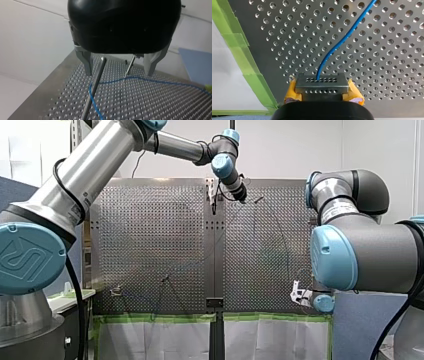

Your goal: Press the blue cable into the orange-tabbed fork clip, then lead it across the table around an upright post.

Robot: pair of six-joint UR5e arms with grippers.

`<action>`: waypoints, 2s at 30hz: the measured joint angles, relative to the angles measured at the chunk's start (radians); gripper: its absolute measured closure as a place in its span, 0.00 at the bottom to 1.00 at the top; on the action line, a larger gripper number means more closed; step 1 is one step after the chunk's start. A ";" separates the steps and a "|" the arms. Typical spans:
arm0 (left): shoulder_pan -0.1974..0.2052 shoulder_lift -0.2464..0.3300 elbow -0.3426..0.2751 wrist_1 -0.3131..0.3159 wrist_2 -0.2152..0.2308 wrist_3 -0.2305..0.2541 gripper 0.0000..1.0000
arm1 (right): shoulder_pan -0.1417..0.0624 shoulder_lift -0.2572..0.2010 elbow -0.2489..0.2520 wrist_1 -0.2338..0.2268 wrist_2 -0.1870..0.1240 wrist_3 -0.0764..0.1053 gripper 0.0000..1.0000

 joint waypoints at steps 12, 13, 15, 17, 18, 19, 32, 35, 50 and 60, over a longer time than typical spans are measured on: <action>0.000 0.001 0.000 0.000 -0.101 0.032 0.00 | 0.001 0.000 0.000 0.000 -0.002 0.000 1.00; 0.000 0.001 0.000 0.000 -0.108 0.035 0.00 | 0.001 0.000 0.000 0.001 -0.002 0.000 1.00; 0.000 0.000 0.000 0.000 -0.118 0.040 0.00 | 0.001 0.000 0.000 0.000 -0.002 0.000 1.00; 0.000 0.001 0.001 0.000 -0.123 0.045 0.00 | 0.001 0.000 0.000 0.001 -0.003 0.000 1.00; 0.000 0.001 0.001 0.000 -0.124 0.047 0.00 | 0.001 0.000 0.000 0.000 -0.003 0.000 1.00; 0.000 0.001 0.001 0.000 -0.125 0.048 0.00 | 0.001 0.000 0.000 0.000 -0.004 0.000 1.00; -0.019 0.047 -0.027 0.014 -0.117 0.086 0.00 | 0.003 0.000 0.000 0.001 -0.005 0.000 1.00; -0.017 0.071 -0.050 0.035 -0.098 0.087 0.00 | 0.004 0.000 0.000 0.001 -0.005 0.000 1.00; -0.024 0.199 -0.178 0.162 -0.017 0.037 0.00 | 0.007 0.000 0.000 0.001 -0.005 -0.002 1.00; -0.030 0.277 -0.256 0.239 -0.014 0.024 0.00 | 0.016 -0.001 -0.002 0.001 -0.005 -0.002 1.00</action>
